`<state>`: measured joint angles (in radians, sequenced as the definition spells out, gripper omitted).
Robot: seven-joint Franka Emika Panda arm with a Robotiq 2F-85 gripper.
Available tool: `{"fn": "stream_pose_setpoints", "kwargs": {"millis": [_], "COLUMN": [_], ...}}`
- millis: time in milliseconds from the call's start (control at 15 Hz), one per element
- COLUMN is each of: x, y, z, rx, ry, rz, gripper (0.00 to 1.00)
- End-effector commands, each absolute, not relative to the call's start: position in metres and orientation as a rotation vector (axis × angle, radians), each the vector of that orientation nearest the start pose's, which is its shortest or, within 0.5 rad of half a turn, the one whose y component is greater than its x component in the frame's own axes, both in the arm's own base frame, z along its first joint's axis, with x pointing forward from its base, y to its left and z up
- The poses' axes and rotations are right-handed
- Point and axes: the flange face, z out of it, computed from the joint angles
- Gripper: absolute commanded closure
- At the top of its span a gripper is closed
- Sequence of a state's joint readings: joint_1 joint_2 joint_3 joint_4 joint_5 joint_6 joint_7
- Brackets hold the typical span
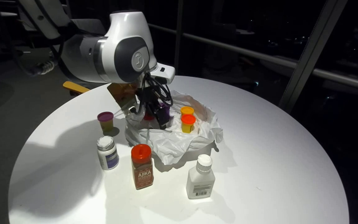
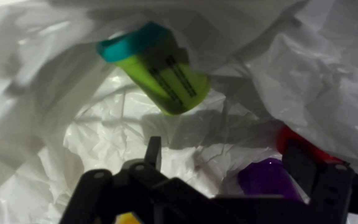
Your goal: Remove the objects in the plastic and put them on the table
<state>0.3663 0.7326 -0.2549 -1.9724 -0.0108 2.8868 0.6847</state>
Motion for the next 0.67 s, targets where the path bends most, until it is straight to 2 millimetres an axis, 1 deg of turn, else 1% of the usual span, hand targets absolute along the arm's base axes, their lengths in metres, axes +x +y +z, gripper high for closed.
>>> {"fn": "stream_pose_setpoints", "kwargs": {"millis": [0, 200, 400, 600], "x": [0.617, 0.623, 0.63, 0.639], "y": [0.072, 0.061, 0.048, 0.04], "z": [0.123, 0.134, 0.138, 0.146], "rx": [-3.098, -3.129, -3.165, -3.191], "ry": [0.761, 0.744, 0.74, 0.734], "rz": [-0.401, -0.405, -0.384, -0.372], "gripper": [0.0, 0.0, 0.0, 0.0]}}
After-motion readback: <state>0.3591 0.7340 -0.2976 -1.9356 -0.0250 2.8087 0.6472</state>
